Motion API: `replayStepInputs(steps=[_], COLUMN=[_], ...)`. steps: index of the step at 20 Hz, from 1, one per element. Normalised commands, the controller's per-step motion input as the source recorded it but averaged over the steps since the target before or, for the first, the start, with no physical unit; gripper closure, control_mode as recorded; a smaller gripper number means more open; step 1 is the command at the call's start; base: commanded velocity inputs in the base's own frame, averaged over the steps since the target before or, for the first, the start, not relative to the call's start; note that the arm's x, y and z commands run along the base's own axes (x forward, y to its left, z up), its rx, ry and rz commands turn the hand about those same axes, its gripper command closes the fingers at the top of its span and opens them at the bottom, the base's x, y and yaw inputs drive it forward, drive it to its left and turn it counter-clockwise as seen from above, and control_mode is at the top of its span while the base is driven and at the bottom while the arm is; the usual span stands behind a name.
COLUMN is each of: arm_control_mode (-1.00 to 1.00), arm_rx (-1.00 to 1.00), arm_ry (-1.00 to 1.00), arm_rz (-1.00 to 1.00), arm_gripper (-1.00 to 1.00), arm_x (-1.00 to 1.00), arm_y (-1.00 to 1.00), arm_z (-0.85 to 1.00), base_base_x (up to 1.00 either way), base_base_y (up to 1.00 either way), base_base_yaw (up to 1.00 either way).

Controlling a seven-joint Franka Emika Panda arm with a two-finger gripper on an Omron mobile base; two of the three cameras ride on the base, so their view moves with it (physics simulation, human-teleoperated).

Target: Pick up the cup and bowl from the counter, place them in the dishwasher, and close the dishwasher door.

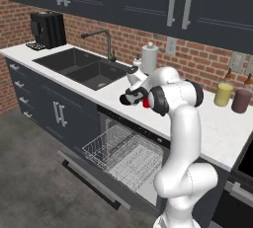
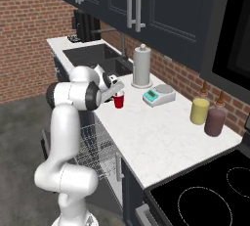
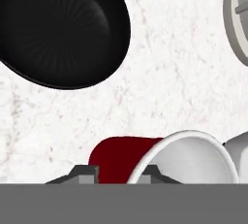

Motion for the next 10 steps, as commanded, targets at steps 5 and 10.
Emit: replayStepInputs(steps=[5,10], arm_control_mode=[-1.00,-1.00], arm_rx=[0.00,0.03], arm_ry=[-0.08,-0.03], arm_rz=[0.00,-0.07], arm_gripper=[1.00,1.00], arm_x=[-0.83,-1.00], arm_y=[0.00,-0.02], arm_z=[0.08,0.18], base_base_x=[0.00,0.00], base_base_y=[0.00,0.00], base_base_yaw=[0.00,0.00])
